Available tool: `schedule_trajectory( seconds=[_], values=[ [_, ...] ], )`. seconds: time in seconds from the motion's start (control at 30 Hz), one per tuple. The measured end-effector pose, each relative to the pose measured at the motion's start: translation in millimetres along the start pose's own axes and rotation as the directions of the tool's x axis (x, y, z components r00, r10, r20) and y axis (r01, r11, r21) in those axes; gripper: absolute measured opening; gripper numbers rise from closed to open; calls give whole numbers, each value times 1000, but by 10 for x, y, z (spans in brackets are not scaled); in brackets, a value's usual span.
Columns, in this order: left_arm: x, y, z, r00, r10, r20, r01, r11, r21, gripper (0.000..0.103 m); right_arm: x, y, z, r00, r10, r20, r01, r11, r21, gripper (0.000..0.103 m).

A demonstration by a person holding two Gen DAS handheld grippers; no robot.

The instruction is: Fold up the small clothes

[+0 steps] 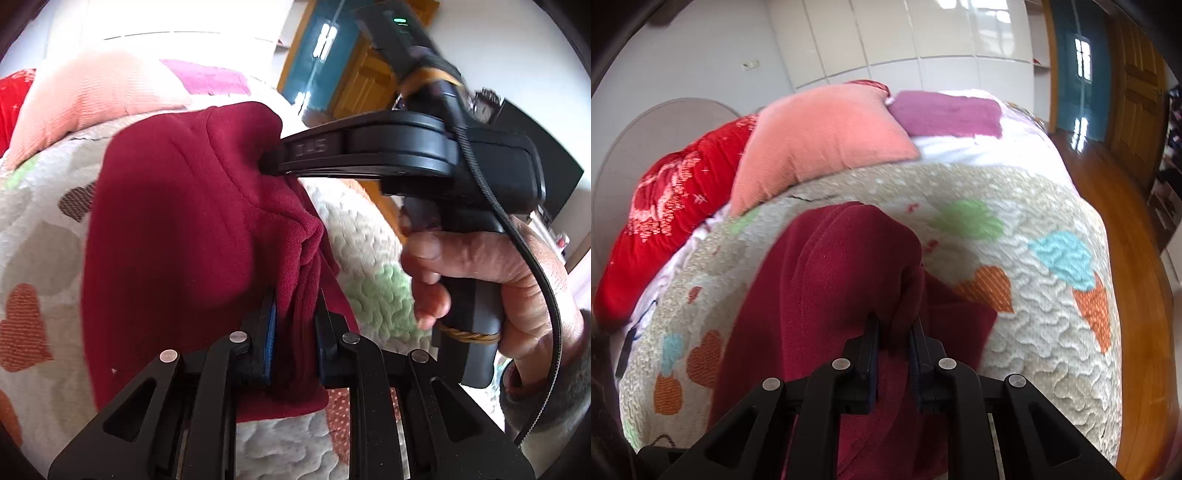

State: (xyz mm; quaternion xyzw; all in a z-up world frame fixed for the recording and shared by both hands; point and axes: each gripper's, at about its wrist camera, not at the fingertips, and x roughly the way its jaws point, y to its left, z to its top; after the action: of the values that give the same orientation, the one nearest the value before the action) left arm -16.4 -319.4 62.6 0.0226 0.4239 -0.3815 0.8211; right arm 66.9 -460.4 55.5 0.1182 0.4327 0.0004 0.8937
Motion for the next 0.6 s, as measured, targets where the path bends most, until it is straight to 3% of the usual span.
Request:
schedule_trajectory(
  seconds=[0.1, 0.17, 0.2, 0.3, 0.37, 0.47, 0.57, 0.6],
  values=[
    [-14, -23, -10, 1000, 15, -22, -14, 1000, 27, 23, -1, -155, -68, 1000, 13, 2, -13, 999, 41, 18],
    [-167, 24, 5, 999, -30, -38, 31, 999, 21, 43, -184, -228, -86, 1000, -9, 26, 8, 998, 65, 33],
    [-283, 58, 8, 999, -40, -37, 41, 999, 17, 47, -309, -250, -97, 999, -5, 46, 2, 997, 72, 35],
    [-682, 130, -35, 1000, -15, 19, 15, 999, 44, 51, -683, -212, -222, 991, 83, 101, -91, 993, 75, 42],
    [-882, 199, -81, 998, 39, 58, -43, 997, 62, 58, -820, -137, -352, 984, 142, 107, -151, 986, 72, 54],
    [-995, 365, -171, 989, 118, 90, -122, 992, 33, 59, -774, -2, -557, 973, 222, 56, -226, 971, 80, 54],
    [-848, 582, -186, 987, 153, 47, -151, 987, -49, 59, -552, 93, -679, 963, 271, 14, -270, 956, 113, 53],
    [-787, 615, -199, 986, 165, 36, -163, 984, -66, 59, -499, 146, -708, 961, 277, 6, -277, 956, 100, 48]
  ],
)
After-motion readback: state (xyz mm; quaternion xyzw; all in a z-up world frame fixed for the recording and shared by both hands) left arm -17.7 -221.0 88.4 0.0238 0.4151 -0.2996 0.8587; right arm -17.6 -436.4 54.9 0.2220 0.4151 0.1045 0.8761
